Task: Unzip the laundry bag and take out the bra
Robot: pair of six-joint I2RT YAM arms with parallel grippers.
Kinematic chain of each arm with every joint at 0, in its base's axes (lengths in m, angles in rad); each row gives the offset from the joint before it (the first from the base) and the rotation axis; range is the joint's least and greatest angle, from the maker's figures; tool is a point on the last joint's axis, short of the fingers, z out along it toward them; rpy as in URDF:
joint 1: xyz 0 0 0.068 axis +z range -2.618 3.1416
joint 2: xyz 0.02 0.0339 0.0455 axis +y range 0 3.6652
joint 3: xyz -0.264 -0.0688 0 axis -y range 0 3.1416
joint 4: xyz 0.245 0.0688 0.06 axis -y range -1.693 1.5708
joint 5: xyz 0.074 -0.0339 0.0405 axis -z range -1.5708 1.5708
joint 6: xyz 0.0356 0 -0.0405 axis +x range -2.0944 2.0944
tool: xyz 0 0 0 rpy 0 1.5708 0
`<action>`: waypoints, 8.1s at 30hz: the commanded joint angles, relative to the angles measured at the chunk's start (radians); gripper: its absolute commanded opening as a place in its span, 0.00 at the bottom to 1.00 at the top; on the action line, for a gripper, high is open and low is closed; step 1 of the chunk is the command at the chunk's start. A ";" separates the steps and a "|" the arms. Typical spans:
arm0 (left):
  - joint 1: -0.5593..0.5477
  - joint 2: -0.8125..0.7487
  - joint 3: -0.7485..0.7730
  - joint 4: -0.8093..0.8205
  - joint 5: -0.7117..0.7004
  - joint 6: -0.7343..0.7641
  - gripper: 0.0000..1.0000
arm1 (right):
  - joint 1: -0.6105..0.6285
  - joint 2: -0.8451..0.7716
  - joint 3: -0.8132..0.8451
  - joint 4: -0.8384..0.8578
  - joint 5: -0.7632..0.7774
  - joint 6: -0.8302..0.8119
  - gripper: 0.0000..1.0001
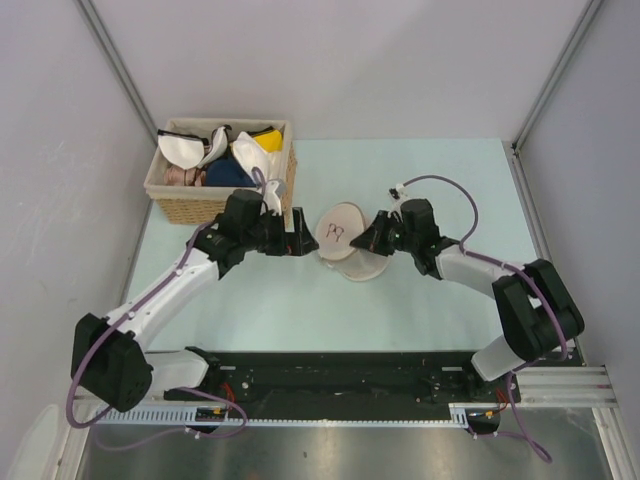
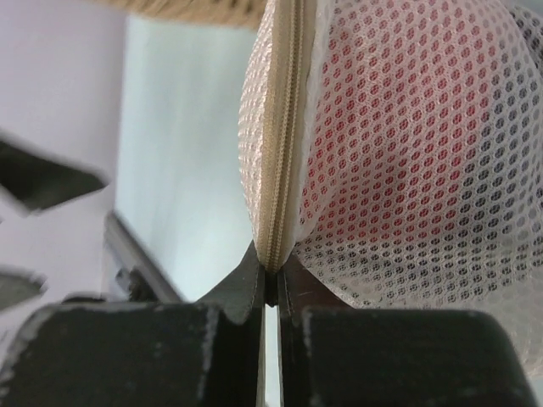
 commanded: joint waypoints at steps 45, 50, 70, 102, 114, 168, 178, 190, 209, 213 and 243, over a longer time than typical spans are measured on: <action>0.076 -0.189 -0.303 0.393 0.030 -0.434 0.00 | 0.113 -0.581 -0.010 -0.381 0.379 0.063 0.84; 0.038 -0.302 -0.307 0.296 -0.168 -0.428 0.00 | 0.234 -0.489 0.033 -0.381 0.343 0.141 0.53; 0.010 -0.274 -0.289 0.254 -0.163 -0.386 0.01 | 0.546 -0.098 0.277 -0.181 0.287 0.136 0.55; 0.010 -0.300 -0.289 0.247 -0.157 -0.368 0.00 | 0.494 0.092 0.375 -0.162 0.241 0.149 0.40; 0.010 -0.276 -0.281 0.257 -0.151 -0.366 0.00 | 0.474 0.073 0.375 -0.171 0.236 0.133 0.00; -0.005 -0.231 -0.111 0.017 -0.082 -0.268 0.98 | 0.251 -0.018 0.079 -0.243 -0.046 -0.060 0.00; -0.074 -0.153 -0.264 0.268 0.021 -0.454 0.92 | 0.260 -0.049 0.070 -0.255 -0.020 -0.066 0.00; -0.099 -0.003 -0.249 0.376 0.008 -0.494 0.70 | 0.286 -0.105 0.052 -0.278 0.026 -0.057 0.00; -0.096 0.029 0.102 0.136 0.125 -0.199 0.01 | 0.108 -0.291 -0.031 -0.439 0.161 -0.140 0.00; -0.097 0.146 0.140 0.159 0.176 -0.224 0.00 | 0.161 -0.365 -0.054 -0.451 0.213 -0.111 0.00; -0.295 0.045 -0.088 0.321 -0.010 -0.566 0.88 | 0.224 -0.443 -0.181 -0.418 0.286 0.047 0.00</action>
